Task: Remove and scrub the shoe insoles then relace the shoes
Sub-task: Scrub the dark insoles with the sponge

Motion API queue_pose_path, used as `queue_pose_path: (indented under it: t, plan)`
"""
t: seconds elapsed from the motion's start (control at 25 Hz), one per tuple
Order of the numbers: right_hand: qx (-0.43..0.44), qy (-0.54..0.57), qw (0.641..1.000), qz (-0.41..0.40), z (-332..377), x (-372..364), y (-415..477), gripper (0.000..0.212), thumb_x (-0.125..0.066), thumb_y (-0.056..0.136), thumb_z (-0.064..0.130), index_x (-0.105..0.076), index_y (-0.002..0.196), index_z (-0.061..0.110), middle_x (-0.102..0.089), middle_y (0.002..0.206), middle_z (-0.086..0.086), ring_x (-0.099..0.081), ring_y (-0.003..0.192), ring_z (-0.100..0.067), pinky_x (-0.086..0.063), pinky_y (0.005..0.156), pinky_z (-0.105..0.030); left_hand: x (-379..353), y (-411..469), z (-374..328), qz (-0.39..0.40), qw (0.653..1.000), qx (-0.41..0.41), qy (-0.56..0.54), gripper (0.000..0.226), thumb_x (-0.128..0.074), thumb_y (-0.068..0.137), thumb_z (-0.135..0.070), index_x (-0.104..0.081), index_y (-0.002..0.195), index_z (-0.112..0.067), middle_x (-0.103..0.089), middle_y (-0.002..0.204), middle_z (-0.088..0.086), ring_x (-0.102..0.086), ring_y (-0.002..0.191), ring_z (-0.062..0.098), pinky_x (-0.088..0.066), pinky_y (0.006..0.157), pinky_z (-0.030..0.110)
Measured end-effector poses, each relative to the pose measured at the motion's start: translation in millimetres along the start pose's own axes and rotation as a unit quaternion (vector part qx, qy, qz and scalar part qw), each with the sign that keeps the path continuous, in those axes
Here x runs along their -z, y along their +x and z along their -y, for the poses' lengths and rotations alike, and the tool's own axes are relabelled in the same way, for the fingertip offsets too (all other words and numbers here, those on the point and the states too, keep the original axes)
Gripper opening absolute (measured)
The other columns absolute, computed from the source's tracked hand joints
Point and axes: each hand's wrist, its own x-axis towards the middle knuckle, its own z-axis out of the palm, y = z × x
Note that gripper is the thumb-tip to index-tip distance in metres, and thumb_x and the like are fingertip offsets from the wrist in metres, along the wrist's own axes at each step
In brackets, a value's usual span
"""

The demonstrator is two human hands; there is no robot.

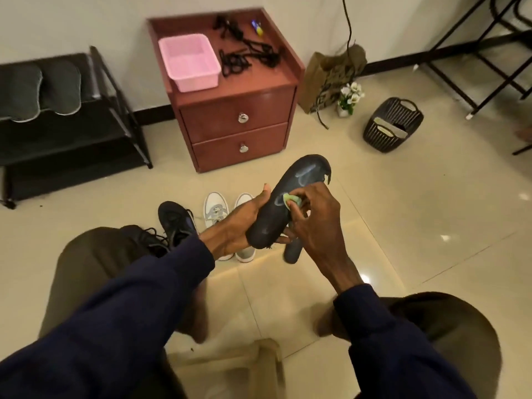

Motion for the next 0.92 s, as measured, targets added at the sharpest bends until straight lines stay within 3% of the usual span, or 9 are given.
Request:
queue_pose_path:
  t: [0.08,0.16,0.24,0.36,0.52,0.6,0.72,0.84,0.92]
  plan:
    - [0.017,-0.018,0.999,-0.021,32,3,-22,0.014,-0.074,0.093,0.013,-0.069,0.105,0.008,-0.063,0.104,-0.006,-0.059,0.091,-0.011,-0.051,0.08,-0.018,-3,-40,7,-0.047,0.998,-0.027,0.039,0.059,-0.036,0.104,-0.058,-0.077,0.103,-0.015,-0.075,0.102,0.019,-0.073,0.084,0.037,-0.061,0.075,0.048]
    - [0.024,-0.013,0.999,-0.018,56,-2,-48,0.015,-0.073,0.093,0.01,-0.069,0.107,0.006,-0.065,0.105,-0.007,-0.062,0.095,-0.015,-0.054,0.084,-0.025,-1,-65,20,-0.096,0.992,-0.042,0.063,0.053,-0.04,0.104,-0.057,-0.075,0.101,-0.016,-0.076,0.098,0.017,-0.073,0.083,0.036,-0.06,0.072,0.047]
    - [0.061,0.009,0.997,0.05,74,-3,-73,0.014,-0.073,0.091,0.007,-0.071,0.105,0.006,-0.067,0.104,-0.007,-0.063,0.094,-0.015,-0.054,0.086,-0.025,6,-80,36,-0.132,0.989,-0.044,0.042,0.05,-0.046,0.103,-0.057,-0.075,0.102,-0.015,-0.076,0.101,0.014,-0.073,0.086,0.03,-0.06,0.076,0.044]
    - [0.127,-0.028,0.979,0.156,89,7,-92,0.01,-0.074,0.089,0.007,-0.074,0.099,0.009,-0.068,0.098,-0.006,-0.061,0.09,-0.017,-0.049,0.082,-0.02,8,-92,53,-0.111,0.993,-0.039,0.012,0.051,-0.049,0.102,-0.058,-0.079,0.108,-0.017,-0.074,0.111,0.014,-0.069,0.096,0.03,-0.053,0.09,0.046]
    - [0.039,-0.162,0.986,0.027,68,21,-81,0.018,-0.076,0.088,0.015,-0.073,0.105,0.01,-0.067,0.1,-0.007,-0.06,0.091,-0.02,-0.046,0.078,-0.023,-6,-95,57,-0.087,0.996,-0.028,-0.002,0.051,-0.043,0.105,-0.053,-0.064,0.125,-0.011,-0.077,0.102,0.017,-0.075,0.08,0.033,-0.064,0.068,0.045]
    - [0.02,-0.14,0.989,0.035,64,19,-86,0.017,-0.075,0.09,0.016,-0.073,0.105,0.009,-0.067,0.101,-0.007,-0.061,0.091,-0.019,-0.047,0.078,-0.021,-8,-94,60,-0.077,0.997,-0.011,-0.016,0.055,-0.043,0.105,-0.052,-0.061,0.132,-0.008,-0.076,0.101,0.019,-0.075,0.077,0.033,-0.063,0.06,0.044]
    - [0.077,-0.084,0.985,0.132,68,14,-98,0.012,-0.075,0.089,0.016,-0.074,0.1,0.014,-0.067,0.095,0.0,-0.057,0.088,-0.012,-0.046,0.076,-0.021,-5,-90,70,-0.07,0.996,0.002,-0.051,0.056,-0.047,0.105,-0.049,-0.058,0.138,-0.006,-0.075,0.107,0.016,-0.075,0.083,0.03,-0.061,0.061,0.041]
    - [0.009,-0.145,0.987,0.07,48,15,-87,0.017,-0.075,0.09,0.024,-0.073,0.103,0.014,-0.068,0.098,-0.002,-0.058,0.091,-0.015,-0.05,0.075,-0.028,-2,-83,75,-0.019,0.999,0.006,-0.033,0.058,-0.038,0.107,-0.052,-0.061,0.131,-0.004,-0.072,0.107,0.021,-0.072,0.082,0.034,-0.059,0.062,0.038]
    - [-0.053,-0.127,0.99,0.04,40,16,-83,0.02,-0.074,0.091,0.025,-0.072,0.107,0.013,-0.068,0.102,-0.005,-0.061,0.092,-0.017,-0.055,0.078,-0.032,-1,-80,77,-0.001,1.0,0.014,-0.021,0.059,-0.034,0.108,-0.054,-0.063,0.128,-0.006,-0.07,0.109,0.023,-0.071,0.085,0.038,-0.059,0.063,0.037]
